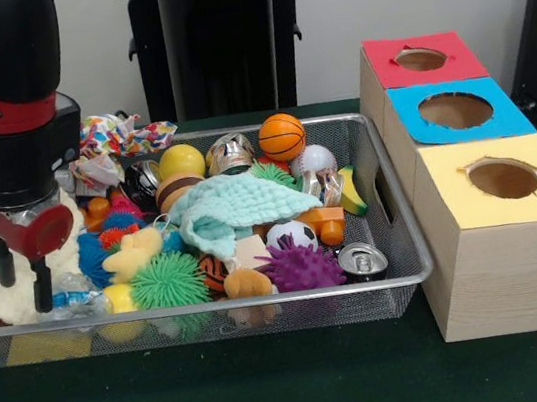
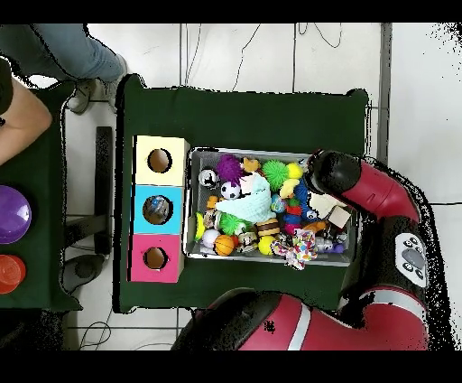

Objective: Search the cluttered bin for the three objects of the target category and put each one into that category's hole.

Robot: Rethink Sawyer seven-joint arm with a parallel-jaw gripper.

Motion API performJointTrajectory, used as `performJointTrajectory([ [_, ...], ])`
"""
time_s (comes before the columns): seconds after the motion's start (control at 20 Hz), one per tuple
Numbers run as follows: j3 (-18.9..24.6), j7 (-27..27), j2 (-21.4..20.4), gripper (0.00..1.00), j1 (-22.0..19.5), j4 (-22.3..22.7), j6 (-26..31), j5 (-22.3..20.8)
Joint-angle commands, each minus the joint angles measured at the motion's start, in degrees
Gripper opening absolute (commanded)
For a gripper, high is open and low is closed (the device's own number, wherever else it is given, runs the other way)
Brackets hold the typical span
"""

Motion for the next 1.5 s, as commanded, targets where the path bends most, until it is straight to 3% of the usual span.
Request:
performJointTrajectory([
  [0.05, 2.63, 15.39, 2.8, 1.0, 1.47, 2.77, -0.62, 4.29],
  [0.45, 4.11, 14.73, 2.74, 1.0, 1.43, 4.72, -4.25, 6.89],
  [0.65, 2.13, 14.28, 2.9, 1.0, 2.71, 2.88, -2.46, 6.95],
  [0.85, -3.29, 14.35, 2.92, 1.0, 5.14, -0.17, 1.84, 5.8],
  [1.1, -3.77, 13.92, 2.74, 1.0, 5.31, -0.88, 3.85, 7.07],
  [1.5, -1.83, 14.65, 2.49, 1.0, 5.81, 3.45, -1.27, 9.67],
])
